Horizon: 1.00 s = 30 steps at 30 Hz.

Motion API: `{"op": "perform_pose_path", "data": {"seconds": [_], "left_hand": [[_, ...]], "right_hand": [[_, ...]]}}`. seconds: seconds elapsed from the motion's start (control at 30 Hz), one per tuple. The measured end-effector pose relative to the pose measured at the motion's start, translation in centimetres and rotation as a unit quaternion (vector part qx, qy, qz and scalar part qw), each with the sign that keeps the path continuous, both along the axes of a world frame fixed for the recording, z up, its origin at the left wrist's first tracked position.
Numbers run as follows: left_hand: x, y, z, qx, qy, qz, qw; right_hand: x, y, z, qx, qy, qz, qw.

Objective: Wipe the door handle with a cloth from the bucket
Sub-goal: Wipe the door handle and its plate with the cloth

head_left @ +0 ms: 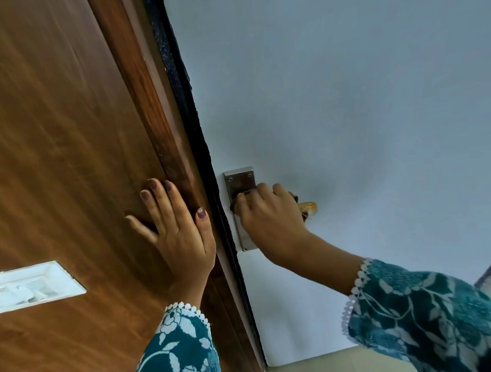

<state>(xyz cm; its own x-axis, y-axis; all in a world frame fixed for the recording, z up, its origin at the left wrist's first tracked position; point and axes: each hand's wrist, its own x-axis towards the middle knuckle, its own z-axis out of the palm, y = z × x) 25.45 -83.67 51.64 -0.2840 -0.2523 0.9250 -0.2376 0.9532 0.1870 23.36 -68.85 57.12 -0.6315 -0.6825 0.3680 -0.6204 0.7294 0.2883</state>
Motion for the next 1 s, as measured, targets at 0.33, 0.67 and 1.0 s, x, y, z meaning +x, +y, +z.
{"op": "perform_pose_path", "data": {"seconds": [0.33,0.67,1.0], "left_hand": [[0.0,0.0,-0.3,-0.034,-0.002,0.015,0.999],[-0.3,-0.4,-0.8,-0.054,0.019,0.003,0.998],[-0.6,-0.6,-1.1,-0.066,0.031,0.004,0.997]], "right_hand": [[-4.2,9.9,-2.4,-0.088,-0.005,-0.027,0.996],[-1.8,4.2,-3.2,-0.120,0.035,0.042,0.991],[-4.0,10.5,-6.5,-0.279,-0.022,-0.011,0.960]]}}
